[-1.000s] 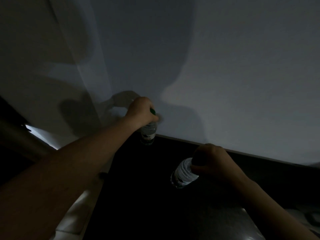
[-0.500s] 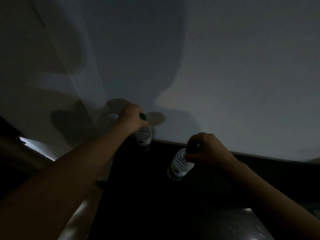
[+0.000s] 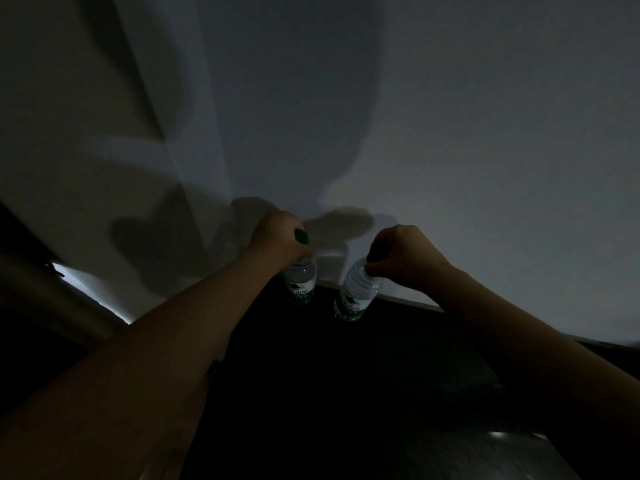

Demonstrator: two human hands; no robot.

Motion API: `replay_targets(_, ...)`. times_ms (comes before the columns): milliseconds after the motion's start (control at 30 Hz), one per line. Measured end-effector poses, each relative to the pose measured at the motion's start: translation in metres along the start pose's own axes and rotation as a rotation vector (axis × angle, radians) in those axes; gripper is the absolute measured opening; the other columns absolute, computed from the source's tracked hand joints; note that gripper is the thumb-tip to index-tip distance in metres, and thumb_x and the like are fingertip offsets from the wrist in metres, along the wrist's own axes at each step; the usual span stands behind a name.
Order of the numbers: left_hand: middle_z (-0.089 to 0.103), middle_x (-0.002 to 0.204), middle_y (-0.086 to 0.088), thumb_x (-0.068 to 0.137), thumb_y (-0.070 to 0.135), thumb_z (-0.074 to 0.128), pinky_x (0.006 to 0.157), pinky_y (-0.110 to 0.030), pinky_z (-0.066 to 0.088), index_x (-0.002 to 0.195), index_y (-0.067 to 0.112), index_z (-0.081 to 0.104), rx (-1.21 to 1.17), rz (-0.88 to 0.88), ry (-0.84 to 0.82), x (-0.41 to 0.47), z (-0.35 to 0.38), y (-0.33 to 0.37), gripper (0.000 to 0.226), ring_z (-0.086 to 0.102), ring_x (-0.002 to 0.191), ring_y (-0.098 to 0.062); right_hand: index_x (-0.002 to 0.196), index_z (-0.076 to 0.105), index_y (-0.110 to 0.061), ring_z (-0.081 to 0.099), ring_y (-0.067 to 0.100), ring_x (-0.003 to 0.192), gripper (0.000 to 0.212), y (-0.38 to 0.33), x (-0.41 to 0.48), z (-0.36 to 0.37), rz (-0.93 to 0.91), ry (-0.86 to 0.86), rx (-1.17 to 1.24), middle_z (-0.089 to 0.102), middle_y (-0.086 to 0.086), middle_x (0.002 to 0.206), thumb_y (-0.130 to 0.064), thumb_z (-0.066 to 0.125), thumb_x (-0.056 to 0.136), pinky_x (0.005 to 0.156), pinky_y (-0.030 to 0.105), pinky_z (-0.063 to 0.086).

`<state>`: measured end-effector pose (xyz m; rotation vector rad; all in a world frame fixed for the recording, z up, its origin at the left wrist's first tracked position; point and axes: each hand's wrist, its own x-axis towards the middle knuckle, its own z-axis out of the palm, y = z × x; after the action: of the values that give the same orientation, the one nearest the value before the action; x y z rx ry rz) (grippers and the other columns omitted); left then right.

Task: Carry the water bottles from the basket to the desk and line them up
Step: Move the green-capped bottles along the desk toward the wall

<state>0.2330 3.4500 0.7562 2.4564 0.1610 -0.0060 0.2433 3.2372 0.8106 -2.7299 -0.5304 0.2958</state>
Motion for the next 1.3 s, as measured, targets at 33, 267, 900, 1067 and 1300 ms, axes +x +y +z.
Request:
replay_targets(33, 0.068, 0.078, -0.018, 0.067, 0.018, 0.077, 0.066, -0.032, 0.05, 0.075, 0.002, 0.071, -0.012, -0.001, 0.006, 0.0, 0.0, -0.001, 0.019, 0.064, 0.075, -0.031, 0.09, 0.072, -0.002, 0.066, 0.022, 0.082, 0.021, -0.003, 0.004, 0.0, 0.005, 0.0, -0.002, 0.071, 0.011, 0.089, -0.016, 0.076, 0.075, 0.076, 0.033, 0.055)
replay_targets(267, 0.066, 0.076, -0.019, 0.066, 0.016, 0.077, 0.066, -0.037, 0.052, 0.074, -0.001, 0.069, -0.046, 0.026, 0.04, -0.002, 0.0, -0.008, 0.02, 0.064, 0.073, -0.031, 0.087, 0.071, -0.004, 0.061, 0.014, 0.073, 0.017, -0.012, 0.023, 0.008, 0.012, -0.006, 0.017, 0.071, 0.009, 0.087, -0.015, 0.076, 0.075, 0.062, 0.02, 0.044)
replay_targets(900, 0.067, 0.083, -0.021, 0.069, 0.018, 0.076, 0.071, -0.039, 0.054, 0.08, -0.003, 0.069, -0.032, 0.013, -0.005, -0.002, 0.001, 0.0, 0.025, 0.065, 0.079, -0.032, 0.088, 0.07, -0.002, 0.066, 0.024, 0.081, 0.019, -0.014, 0.026, 0.026, -0.013, 0.014, -0.038, 0.069, 0.012, 0.089, -0.013, 0.076, 0.073, 0.075, 0.036, 0.056)
replay_targets(1067, 0.065, 0.089, -0.019, 0.071, 0.019, 0.076, 0.073, -0.038, 0.053, 0.084, -0.001, 0.067, -0.005, 0.038, -0.012, -0.004, 0.004, 0.001, 0.026, 0.062, 0.084, -0.032, 0.095, 0.068, -0.002, 0.062, 0.031, 0.089, 0.021, -0.011, 0.017, 0.035, -0.006, 0.092, -0.035, 0.062, 0.017, 0.098, -0.013, 0.071, 0.077, 0.074, 0.035, 0.05)
replay_targets(1300, 0.055, 0.102, -0.021, 0.079, 0.027, 0.071, 0.076, -0.038, 0.047, 0.098, -0.001, 0.059, 0.16, 0.076, -0.014, -0.014, 0.003, 0.009, 0.036, 0.057, 0.092, -0.035, 0.132, 0.047, -0.006, 0.056, 0.029, 0.111, 0.063, -0.004, -0.008, 0.025, 0.052, 0.054, -0.084, 0.057, 0.015, 0.124, -0.031, 0.073, 0.08, 0.091, 0.034, 0.044)
